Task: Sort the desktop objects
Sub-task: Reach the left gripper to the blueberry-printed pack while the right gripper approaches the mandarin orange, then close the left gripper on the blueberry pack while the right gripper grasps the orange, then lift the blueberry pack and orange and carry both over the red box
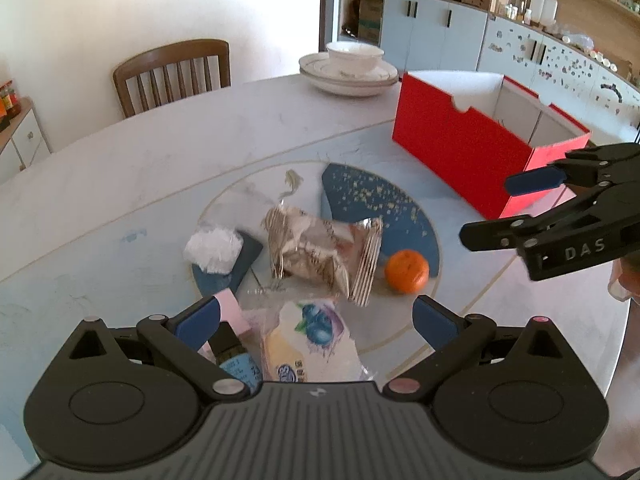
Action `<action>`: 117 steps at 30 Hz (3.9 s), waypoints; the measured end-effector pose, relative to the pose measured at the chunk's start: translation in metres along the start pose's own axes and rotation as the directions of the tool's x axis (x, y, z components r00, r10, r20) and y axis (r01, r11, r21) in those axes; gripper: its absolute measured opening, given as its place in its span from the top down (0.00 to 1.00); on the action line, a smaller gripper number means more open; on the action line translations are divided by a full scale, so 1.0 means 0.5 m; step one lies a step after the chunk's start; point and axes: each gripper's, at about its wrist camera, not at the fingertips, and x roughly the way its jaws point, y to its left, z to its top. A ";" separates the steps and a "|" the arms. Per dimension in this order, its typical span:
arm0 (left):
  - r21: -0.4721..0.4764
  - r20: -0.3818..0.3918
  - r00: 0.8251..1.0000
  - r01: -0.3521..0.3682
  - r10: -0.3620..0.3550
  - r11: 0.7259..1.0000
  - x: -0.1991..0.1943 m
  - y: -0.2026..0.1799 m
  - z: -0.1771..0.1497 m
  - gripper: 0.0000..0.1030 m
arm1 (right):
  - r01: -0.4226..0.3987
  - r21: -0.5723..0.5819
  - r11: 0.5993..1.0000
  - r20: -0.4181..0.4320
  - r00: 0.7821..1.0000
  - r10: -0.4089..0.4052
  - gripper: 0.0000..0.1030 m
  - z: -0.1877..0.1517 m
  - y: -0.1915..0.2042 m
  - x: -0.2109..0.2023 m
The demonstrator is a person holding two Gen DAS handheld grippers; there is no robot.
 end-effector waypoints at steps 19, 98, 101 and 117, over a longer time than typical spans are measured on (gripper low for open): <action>0.057 -0.033 0.999 -0.018 0.020 0.998 0.050 -0.014 -0.027 0.01 | -0.031 -0.158 0.987 -0.103 0.995 0.015 0.31 -0.021 0.077 0.100; -0.050 0.027 0.998 0.052 -0.051 0.997 -0.021 -0.165 0.097 0.53 | -0.110 -0.063 0.992 -0.025 0.994 0.109 0.67 0.009 -0.103 -0.119; -0.045 0.046 0.997 0.059 -0.057 0.997 -0.020 -0.193 0.119 0.53 | -0.106 -0.067 0.992 -0.017 0.994 0.105 0.67 0.010 -0.132 -0.134; -0.001 0.086 0.993 0.083 -0.083 0.997 0.032 -0.345 0.225 0.53 | -0.087 -0.034 0.996 0.028 0.996 0.088 0.67 0.011 -0.324 -0.170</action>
